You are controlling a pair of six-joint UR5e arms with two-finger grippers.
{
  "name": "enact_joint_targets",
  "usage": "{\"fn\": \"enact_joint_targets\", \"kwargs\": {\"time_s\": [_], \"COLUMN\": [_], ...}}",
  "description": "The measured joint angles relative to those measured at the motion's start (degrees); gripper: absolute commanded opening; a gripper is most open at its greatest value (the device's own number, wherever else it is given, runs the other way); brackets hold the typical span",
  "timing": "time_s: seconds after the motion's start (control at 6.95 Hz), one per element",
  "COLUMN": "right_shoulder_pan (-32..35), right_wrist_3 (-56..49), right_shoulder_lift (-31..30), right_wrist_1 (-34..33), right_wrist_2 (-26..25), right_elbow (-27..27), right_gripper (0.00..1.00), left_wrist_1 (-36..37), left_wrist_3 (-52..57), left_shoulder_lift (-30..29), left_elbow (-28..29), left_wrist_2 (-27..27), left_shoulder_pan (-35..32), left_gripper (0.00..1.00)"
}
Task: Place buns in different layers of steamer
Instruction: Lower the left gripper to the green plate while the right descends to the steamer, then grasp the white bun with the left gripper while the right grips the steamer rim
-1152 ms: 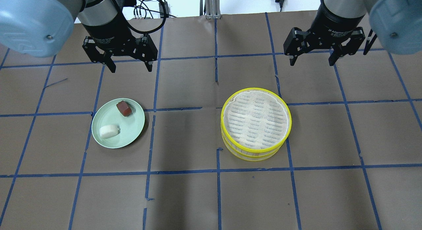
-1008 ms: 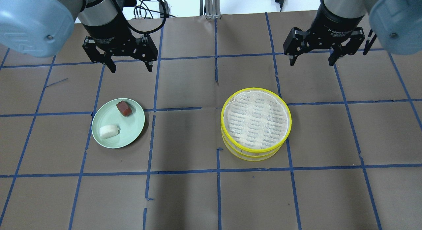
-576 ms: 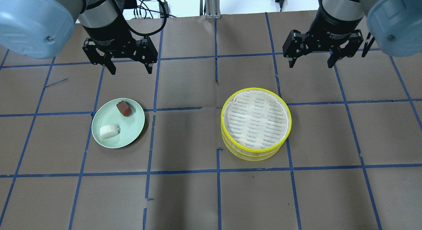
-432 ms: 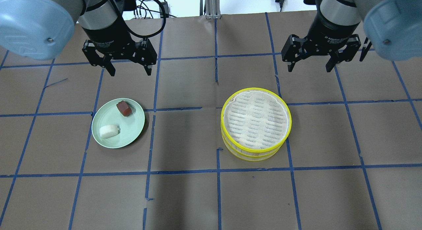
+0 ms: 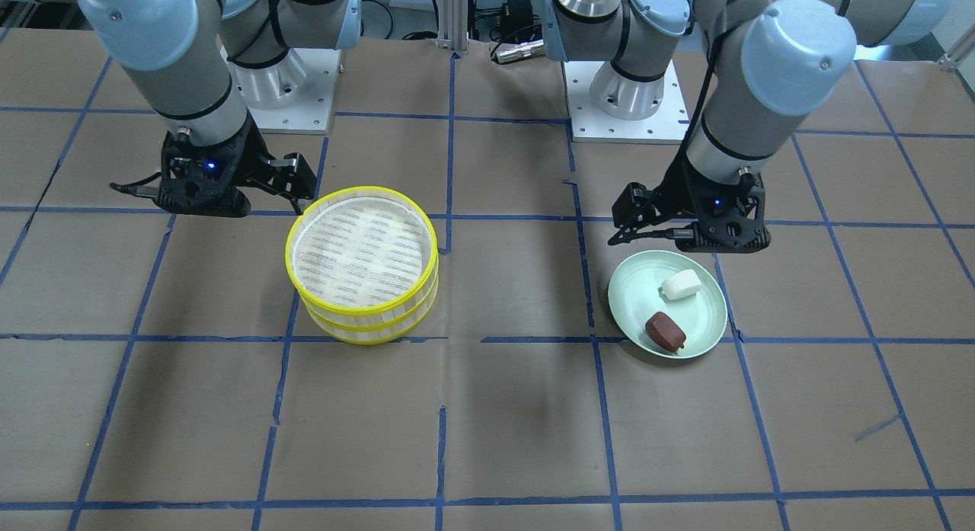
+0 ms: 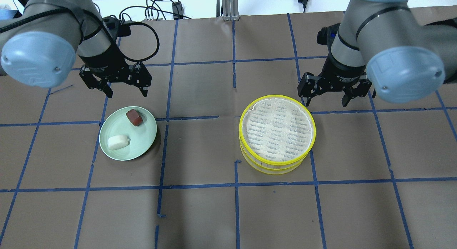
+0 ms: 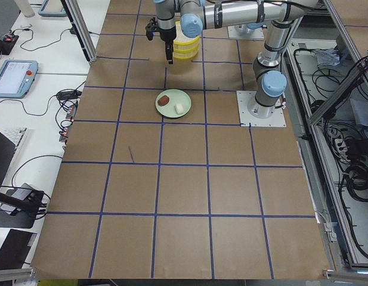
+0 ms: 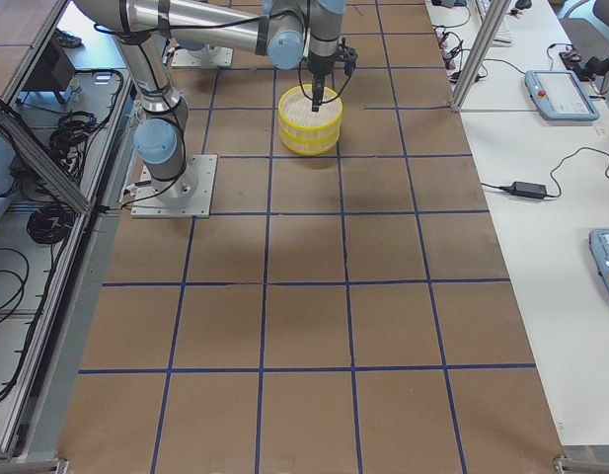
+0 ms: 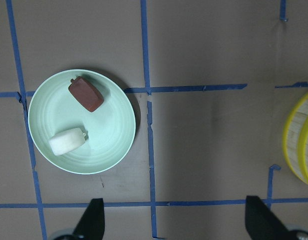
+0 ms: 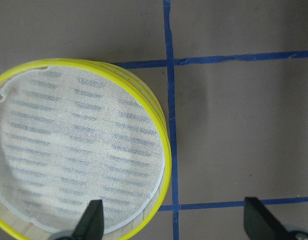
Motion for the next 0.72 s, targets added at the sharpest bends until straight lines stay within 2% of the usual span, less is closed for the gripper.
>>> {"fn": "enact_joint_targets", "kwargs": {"time_s": [0.14,0.43,0.58,0.72], "right_shoulder_pan": [0.1,0.2,0.2,0.3], "right_wrist_3": [-0.1,-0.2,-0.3,-0.5], "right_shoulder_lift": [0.4,2.7,4.2,5.4], "right_wrist_1": [-3.9,-11.3,-13.2,-14.2], "right_wrist_2": [0.0,0.0,-0.1,-0.2], "right_elbow": [3.6,8.4,9.2,9.4], "right_gripper": [1.00,0.83,0.58,0.44], "left_wrist_1": [4.0,6.7,7.0,7.0], "left_wrist_3": [1.6,2.6,3.0,3.7], "left_shoulder_lift": [-0.9,-3.1,-4.0,-4.7], "left_elbow": [-3.0,-5.4,-5.6,-5.7], "left_wrist_2": [0.1,1.2,2.1,2.7], "left_shoulder_pan": [1.4,2.3,2.7,3.1], "left_gripper": [0.98,0.97,0.97,0.97]}}
